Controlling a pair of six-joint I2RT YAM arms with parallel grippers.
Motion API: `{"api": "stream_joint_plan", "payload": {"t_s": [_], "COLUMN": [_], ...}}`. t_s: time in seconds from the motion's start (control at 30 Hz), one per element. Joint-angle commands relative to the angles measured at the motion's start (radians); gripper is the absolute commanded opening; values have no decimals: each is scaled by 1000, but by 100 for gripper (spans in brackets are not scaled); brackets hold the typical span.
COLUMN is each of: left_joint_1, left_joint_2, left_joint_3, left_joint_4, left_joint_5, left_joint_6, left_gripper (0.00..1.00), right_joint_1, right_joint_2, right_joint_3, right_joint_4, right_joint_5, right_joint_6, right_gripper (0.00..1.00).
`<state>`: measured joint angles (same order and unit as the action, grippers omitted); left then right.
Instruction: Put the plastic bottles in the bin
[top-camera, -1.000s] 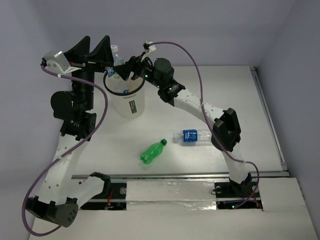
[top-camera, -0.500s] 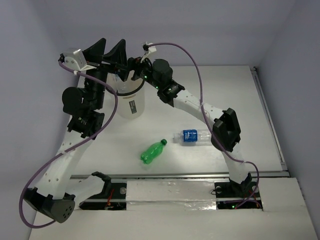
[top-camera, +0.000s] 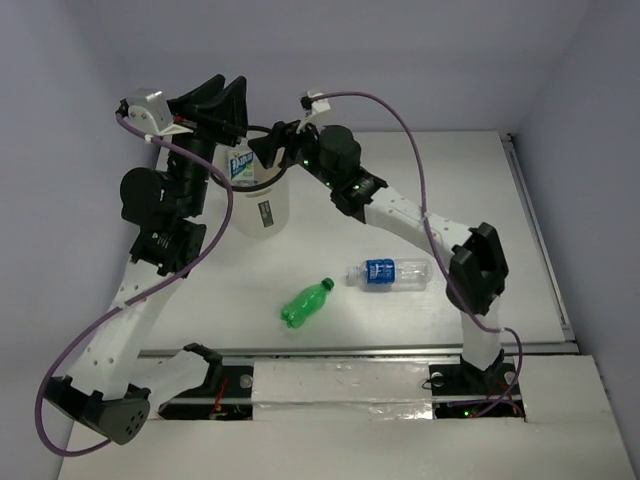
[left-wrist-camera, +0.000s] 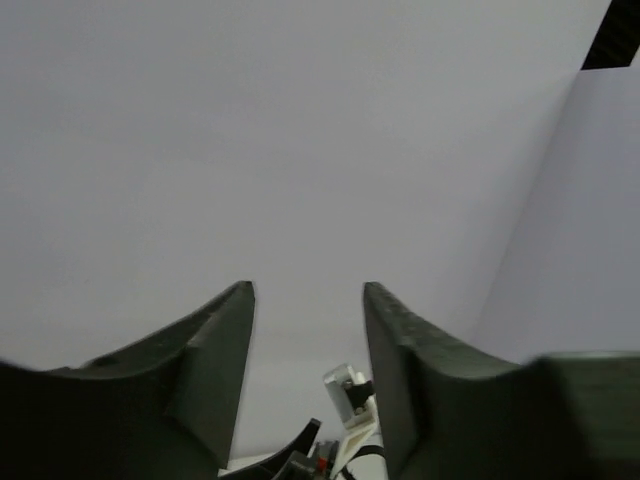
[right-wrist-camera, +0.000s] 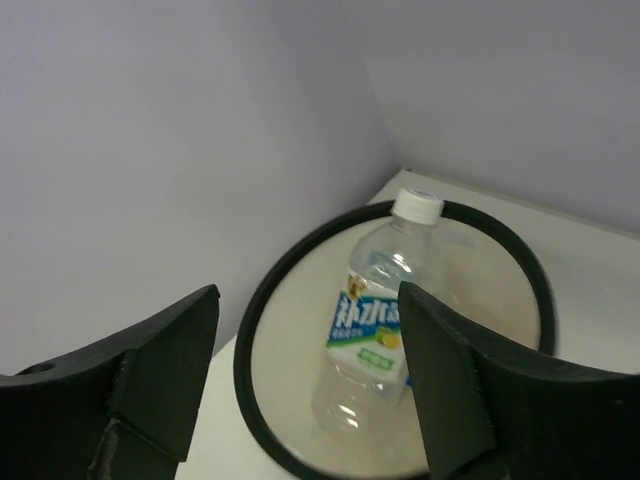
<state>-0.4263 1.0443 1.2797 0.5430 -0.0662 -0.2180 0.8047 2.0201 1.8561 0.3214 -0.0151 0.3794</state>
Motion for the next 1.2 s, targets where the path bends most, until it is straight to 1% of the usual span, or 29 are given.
{"api": "stream_joint_plan", "payload": {"t_s": [0.0, 0.03, 0.07, 0.1, 0.13, 0.17, 0.2, 0.23, 0.27, 0.3, 0.37, 0.4, 0.43, 0.47, 0.5, 0.53, 0.57, 0.6, 0.63, 0.67, 0.7, 0.73, 0.77, 0.8, 0.9, 0.93, 1.0, 1.13, 1.17], "left_joint_1": [-28, -38, -54, -92, -118, -144, -173, -222, -242, -261, -322, -342, -368, -435, -475, -512, -572, -592, -610, -623, -641, -641, -657, -657, -706, -729, -740, -752, -752], "left_joint_2": [3, 9, 29, 43, 62, 103, 123, 140, 169, 180, 213, 223, 229, 246, 256, 272, 313, 336, 365, 422, 450, 480, 537, 565, 664, 687, 752, 829, 859], "left_joint_3": [52, 55, 59, 69, 101, 121, 135, 141, 132, 116, 43, 14, -62, -100, -126, -163, -171, -175, -174, -171, -168, -155, -145, -132, -65, -31, 7, 58, 82], "left_joint_4": [-8, -15, -34, -49, -66, -110, -130, -141, -147, -144, -127, -105, -82, -54, -34, -35, -57, -72, -87, -104, -121, -130, -150, -164, -225, -241, -300, -310, -317], "left_joint_5": [54, 52, 51, 48, 48, 45, 19, 13, 23, 28, 28, 35, 37, 34, 20, 10, -6, -4, 5, 12, 34, 49, 60, 83, 108, 105, 77, 75, 43], "left_joint_6": [-12, -9, 3, 12, 26, 46, 78, 84, 86, 91, 100, 103, 135, 159, 192, 263, 282, 293, 301, 305, 304, 305, 307, 309, 345, 357, 382, 420, 431], "left_gripper": [39, 28, 10, 6, 5, 5, 5, 5, 4, 2, 0, 0, 0, 0, 0, 0, 5, 12, 20, 28, 49, 57, 68, 71, 77, 77, 78, 79, 80], "right_joint_1": [1, -10, -19, -33, -67, -85, -105, -125, -157, -174, -183, -183, -183, -183, -183, -183, -183, -183, -183, -183, -183, -183, -183, -183, -183, -183, -183, -183, -183], "right_joint_2": [-239, -289, -390, -444, -501, -556, -678, -745, -811, -940, -1050, -1096, -1162, -1190, -1218, -1273, -1299, -1325, -1346, -1380, -1393, -1402, -1417, -1422, -1431, -1431, -1430, -1408, -1407], "right_joint_3": [-102, -197, -248, -297, -393, -443, -495, -549, -645, -687, -756, -759, -755, -752, -755, -759, -768, -784, -785, -787, -787, -788, -793, -796, -807, -811, -816, -819, -819], "right_joint_4": [103, 111, 126, 131, 133, 130, 134, 140, 146, 146, 116, 85, 52, -12, -39, -56, -77, -90, -103, -137, -154, -168, -183, -192, -217, -219, -226, -231, -231], "right_joint_5": [118, 180, 213, 237, 278, 296, 316, 358, 375, 391, 426, 438, 458, 469, 480, 498, 504, 504, 514, 514, 512, 514, 511, 511, 512, 512, 512, 477, 472], "right_joint_6": [-80, -89, -94, -90, -82, -73, -59, -53, -50, -50, -72, -103, -114, -125, -137, -146, -152, -160, -157, -154, -148, -145, -143, -148, -151, -149, -146, -134, -131], "right_gripper": [72, 63, 53, 45, 32, 26, 20, 13, 12, 12, 13, 15, 18, 19, 21, 33, 39, 44, 54, 59, 63, 70, 73, 76, 77, 77, 77, 78, 78]}}
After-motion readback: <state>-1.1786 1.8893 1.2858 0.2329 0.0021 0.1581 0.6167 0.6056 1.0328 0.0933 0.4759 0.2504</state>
